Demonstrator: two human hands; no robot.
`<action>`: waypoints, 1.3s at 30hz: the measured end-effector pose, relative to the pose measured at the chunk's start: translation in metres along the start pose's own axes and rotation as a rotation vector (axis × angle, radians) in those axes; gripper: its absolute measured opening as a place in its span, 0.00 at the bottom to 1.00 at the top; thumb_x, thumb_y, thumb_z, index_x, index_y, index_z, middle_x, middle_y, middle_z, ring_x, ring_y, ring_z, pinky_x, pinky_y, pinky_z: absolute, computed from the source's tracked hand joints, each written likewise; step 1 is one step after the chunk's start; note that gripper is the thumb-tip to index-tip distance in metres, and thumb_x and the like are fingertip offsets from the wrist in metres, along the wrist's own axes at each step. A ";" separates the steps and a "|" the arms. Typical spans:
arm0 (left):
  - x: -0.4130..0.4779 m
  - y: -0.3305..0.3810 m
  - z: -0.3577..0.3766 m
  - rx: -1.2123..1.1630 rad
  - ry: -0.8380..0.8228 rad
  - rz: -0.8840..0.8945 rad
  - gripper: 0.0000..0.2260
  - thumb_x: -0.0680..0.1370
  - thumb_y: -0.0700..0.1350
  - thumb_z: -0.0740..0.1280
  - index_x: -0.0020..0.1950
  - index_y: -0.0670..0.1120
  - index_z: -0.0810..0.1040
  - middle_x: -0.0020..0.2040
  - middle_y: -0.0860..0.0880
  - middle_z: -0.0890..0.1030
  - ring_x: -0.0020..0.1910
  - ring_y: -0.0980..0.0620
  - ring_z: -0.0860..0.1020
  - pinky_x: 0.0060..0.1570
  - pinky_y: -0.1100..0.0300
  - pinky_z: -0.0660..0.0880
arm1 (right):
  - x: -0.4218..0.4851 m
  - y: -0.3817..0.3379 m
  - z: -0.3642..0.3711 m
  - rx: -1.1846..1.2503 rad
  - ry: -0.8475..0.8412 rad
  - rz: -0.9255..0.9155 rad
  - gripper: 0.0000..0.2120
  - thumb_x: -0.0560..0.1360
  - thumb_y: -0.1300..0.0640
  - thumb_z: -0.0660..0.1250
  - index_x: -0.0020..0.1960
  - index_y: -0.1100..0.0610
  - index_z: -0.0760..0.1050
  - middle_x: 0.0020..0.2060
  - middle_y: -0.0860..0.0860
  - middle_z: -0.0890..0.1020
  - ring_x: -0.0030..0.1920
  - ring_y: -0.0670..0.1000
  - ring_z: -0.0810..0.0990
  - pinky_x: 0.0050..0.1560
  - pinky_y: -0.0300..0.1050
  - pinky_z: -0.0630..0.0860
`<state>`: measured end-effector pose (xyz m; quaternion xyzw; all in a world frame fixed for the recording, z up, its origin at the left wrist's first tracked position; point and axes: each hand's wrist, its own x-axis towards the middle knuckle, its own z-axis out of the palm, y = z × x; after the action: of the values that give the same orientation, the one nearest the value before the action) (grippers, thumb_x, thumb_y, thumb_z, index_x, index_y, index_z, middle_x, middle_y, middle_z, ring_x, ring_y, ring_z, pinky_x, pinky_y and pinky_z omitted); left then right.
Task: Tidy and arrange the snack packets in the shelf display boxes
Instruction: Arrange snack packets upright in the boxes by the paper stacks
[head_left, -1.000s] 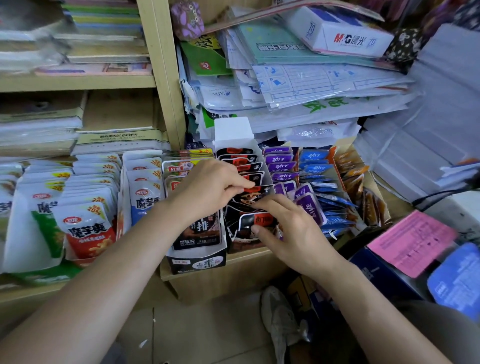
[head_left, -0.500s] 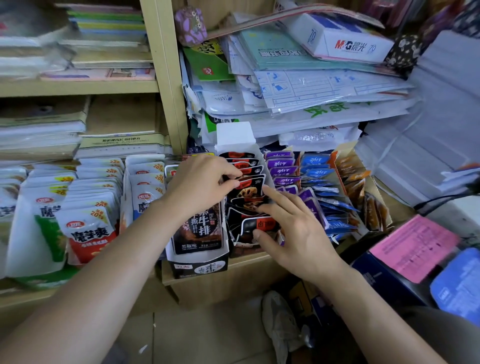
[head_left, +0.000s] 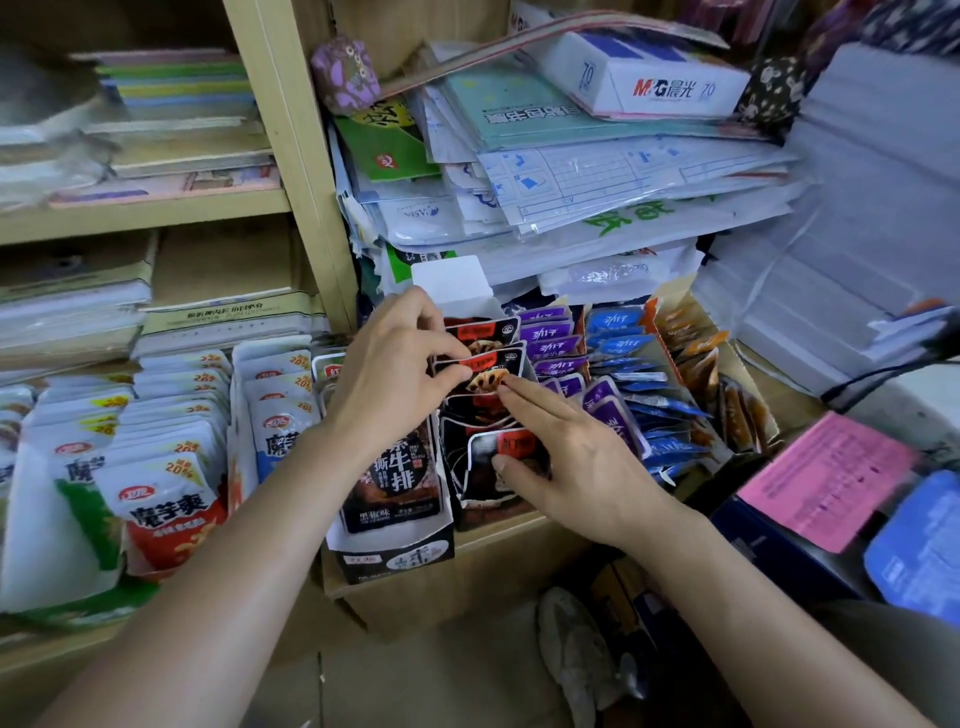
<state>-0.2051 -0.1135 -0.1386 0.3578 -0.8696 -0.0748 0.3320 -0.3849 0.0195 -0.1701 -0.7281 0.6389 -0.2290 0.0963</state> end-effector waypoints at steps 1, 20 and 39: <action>0.000 0.000 0.001 -0.018 -0.003 -0.002 0.07 0.71 0.47 0.79 0.48 0.48 0.88 0.47 0.52 0.74 0.49 0.51 0.73 0.51 0.54 0.72 | 0.004 0.001 0.000 0.017 -0.014 0.024 0.33 0.78 0.41 0.64 0.79 0.53 0.63 0.78 0.47 0.64 0.79 0.47 0.59 0.78 0.49 0.61; -0.009 -0.009 0.001 -0.018 -0.145 0.014 0.07 0.77 0.53 0.73 0.54 0.54 0.83 0.43 0.52 0.82 0.42 0.50 0.79 0.41 0.55 0.73 | 0.008 0.001 -0.015 0.401 0.127 0.092 0.16 0.82 0.46 0.62 0.62 0.55 0.79 0.49 0.42 0.82 0.48 0.37 0.79 0.46 0.35 0.75; -0.021 0.000 -0.013 0.106 -0.165 0.137 0.03 0.78 0.48 0.72 0.46 0.52 0.85 0.38 0.59 0.77 0.42 0.53 0.76 0.40 0.55 0.74 | 0.005 0.017 -0.010 0.155 0.140 -0.102 0.02 0.74 0.58 0.75 0.46 0.56 0.86 0.42 0.46 0.85 0.44 0.43 0.83 0.47 0.42 0.81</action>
<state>-0.1859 -0.0982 -0.1393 0.3070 -0.9192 -0.0351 0.2441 -0.4046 0.0136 -0.1679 -0.7323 0.5866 -0.3323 0.0956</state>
